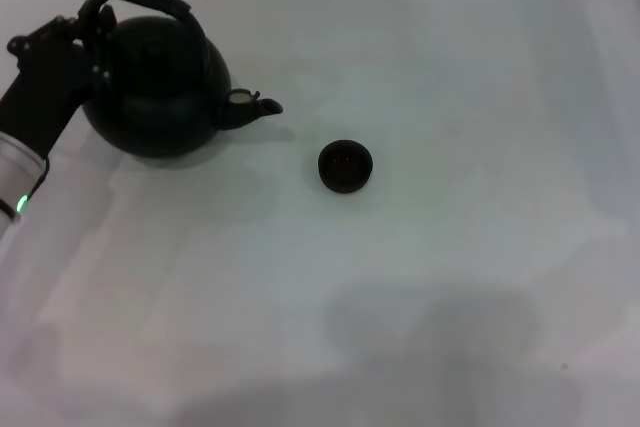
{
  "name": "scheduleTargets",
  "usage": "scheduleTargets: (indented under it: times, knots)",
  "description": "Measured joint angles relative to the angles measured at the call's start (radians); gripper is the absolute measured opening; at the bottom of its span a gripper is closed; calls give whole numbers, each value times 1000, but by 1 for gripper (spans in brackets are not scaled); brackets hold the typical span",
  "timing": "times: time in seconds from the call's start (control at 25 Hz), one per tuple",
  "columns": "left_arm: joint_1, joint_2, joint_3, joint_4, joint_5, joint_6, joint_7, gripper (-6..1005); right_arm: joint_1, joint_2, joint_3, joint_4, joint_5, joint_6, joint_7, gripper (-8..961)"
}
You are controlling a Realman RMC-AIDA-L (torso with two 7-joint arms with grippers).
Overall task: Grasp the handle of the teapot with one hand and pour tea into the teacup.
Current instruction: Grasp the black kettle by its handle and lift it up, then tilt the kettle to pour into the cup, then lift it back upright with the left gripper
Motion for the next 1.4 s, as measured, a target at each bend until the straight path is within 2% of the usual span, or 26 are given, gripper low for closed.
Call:
scheduleTargets:
  times: [0.28, 0.32, 0.48, 0.56, 0.6, 0.68, 0.76, 0.84, 1.04, 1.4]
  knots:
    - [-60, 3, 4, -72, 35, 33, -66, 116, 0, 0, 1, 0, 0, -1, 0, 845]
    - [-96, 3, 4, -111, 77, 33, -102, 116, 0, 0, 1, 0, 0, -1, 0, 845]
    - [-155, 5, 6, -166, 143, 33, -146, 116, 0, 0, 1, 0, 0, -1, 0, 844]
    - [-203, 16, 7, -206, 217, 28, -188, 116, 0, 0, 1, 0, 0, -1, -1, 844]
    - [-203, 16, 7, -206, 217, 28, -188, 116, -1, 0, 1, 3, 0, -1, -1, 844]
    - [-231, 31, 8, -223, 278, 26, -218, 116, -1, 1, 1, 5, 0, -1, -1, 844]
    - [-238, 35, 8, -225, 291, 25, -225, 115, -1, 1, 1, 8, 0, -1, -1, 844]
    - [-263, 50, 8, -227, 317, 24, -235, 115, -7, 2, 1, 10, 0, -1, -1, 844]
    - [-302, 65, 7, -235, 384, 23, -236, 114, -16, 2, 2, 10, 0, -1, -1, 844]
    - [-343, 69, 7, -245, 491, 22, -237, 115, -10, 5, 2, 12, 1, 1, 0, 844]
